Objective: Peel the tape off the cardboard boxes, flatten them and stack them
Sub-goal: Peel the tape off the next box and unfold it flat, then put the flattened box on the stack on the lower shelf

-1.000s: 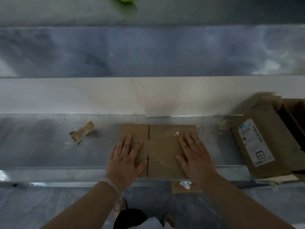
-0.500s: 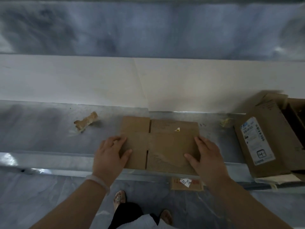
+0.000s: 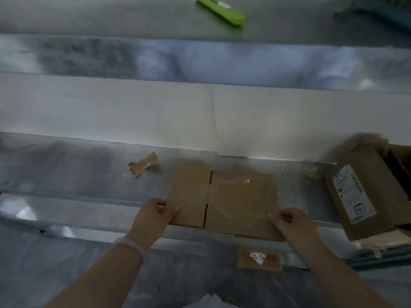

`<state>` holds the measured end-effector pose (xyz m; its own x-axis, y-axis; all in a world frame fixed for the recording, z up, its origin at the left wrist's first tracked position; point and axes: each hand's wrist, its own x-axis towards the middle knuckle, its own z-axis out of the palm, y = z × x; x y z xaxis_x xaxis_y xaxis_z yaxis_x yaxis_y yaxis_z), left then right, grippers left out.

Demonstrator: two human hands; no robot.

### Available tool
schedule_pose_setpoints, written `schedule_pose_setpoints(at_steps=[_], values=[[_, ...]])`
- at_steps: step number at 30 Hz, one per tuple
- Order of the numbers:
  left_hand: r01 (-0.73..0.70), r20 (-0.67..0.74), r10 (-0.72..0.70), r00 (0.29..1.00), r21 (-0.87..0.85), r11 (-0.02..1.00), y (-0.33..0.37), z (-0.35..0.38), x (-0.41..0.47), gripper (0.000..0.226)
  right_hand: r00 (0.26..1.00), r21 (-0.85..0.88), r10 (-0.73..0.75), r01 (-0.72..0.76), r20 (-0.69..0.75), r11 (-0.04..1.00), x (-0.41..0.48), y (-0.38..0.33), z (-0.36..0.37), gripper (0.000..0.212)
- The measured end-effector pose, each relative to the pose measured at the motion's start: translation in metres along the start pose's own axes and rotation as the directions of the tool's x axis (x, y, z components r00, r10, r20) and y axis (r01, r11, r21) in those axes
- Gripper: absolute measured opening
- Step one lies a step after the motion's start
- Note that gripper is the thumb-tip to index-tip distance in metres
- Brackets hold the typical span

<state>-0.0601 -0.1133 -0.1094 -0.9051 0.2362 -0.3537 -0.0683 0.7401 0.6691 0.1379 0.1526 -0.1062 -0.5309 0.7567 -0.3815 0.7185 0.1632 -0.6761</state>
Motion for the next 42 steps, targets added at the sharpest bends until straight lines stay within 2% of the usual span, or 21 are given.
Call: schedule_pose_setpoints(at_steps=[4,8,12,21,25,33,37,39,42], values=[[0.005,-0.02,-0.005,1.0,-0.027,1.0,-0.026,-0.049,0.0,0.044,0.995,0.033,-0.092,0.093,-0.031,0.995,-0.028,-0.041,0.028,0.03],[-0.012,-0.135,0.001,0.991,-0.079,0.997,-0.066,-0.12,-0.001,0.037,0.984,0.094,-0.176,0.177,-0.022,0.98,-0.065,-0.096,0.076,0.017],[-0.031,-0.262,-0.004,0.965,-0.129,0.991,-0.119,-0.201,-0.008,0.036,0.969,0.11,-0.248,0.247,-0.004,0.963,-0.103,-0.15,0.144,0.019],[-0.059,-0.451,-0.064,0.89,-0.253,0.966,-0.252,-0.367,-0.023,0.028,0.903,0.137,-0.401,0.383,0.151,0.914,-0.183,-0.269,0.311,0.02],[-0.01,-0.496,-0.135,0.858,-0.278,0.961,-0.299,-0.418,-0.019,0.037,0.868,0.121,-0.438,0.421,0.233,0.899,-0.204,-0.316,0.369,0.025],[0.05,-0.548,-0.176,0.818,-0.237,0.97,-0.358,-0.511,0.055,0.042,0.828,0.148,-0.489,0.466,0.275,0.872,-0.199,-0.409,0.485,0.024],[0.11,-0.555,-0.189,0.81,-0.174,0.979,-0.375,-0.556,0.107,0.037,0.818,0.188,-0.464,0.424,0.34,0.886,-0.179,-0.456,0.547,0.024],[0.146,-0.555,-0.211,0.804,-0.159,0.976,-0.384,-0.583,0.135,0.037,0.823,0.183,-0.421,0.38,0.381,0.907,-0.168,-0.48,0.58,0.028],[0.17,-0.559,-0.185,0.809,-0.079,0.982,-0.392,-0.614,0.165,0.043,0.842,0.201,-0.367,0.31,0.396,0.929,-0.154,-0.498,0.616,0.048]])
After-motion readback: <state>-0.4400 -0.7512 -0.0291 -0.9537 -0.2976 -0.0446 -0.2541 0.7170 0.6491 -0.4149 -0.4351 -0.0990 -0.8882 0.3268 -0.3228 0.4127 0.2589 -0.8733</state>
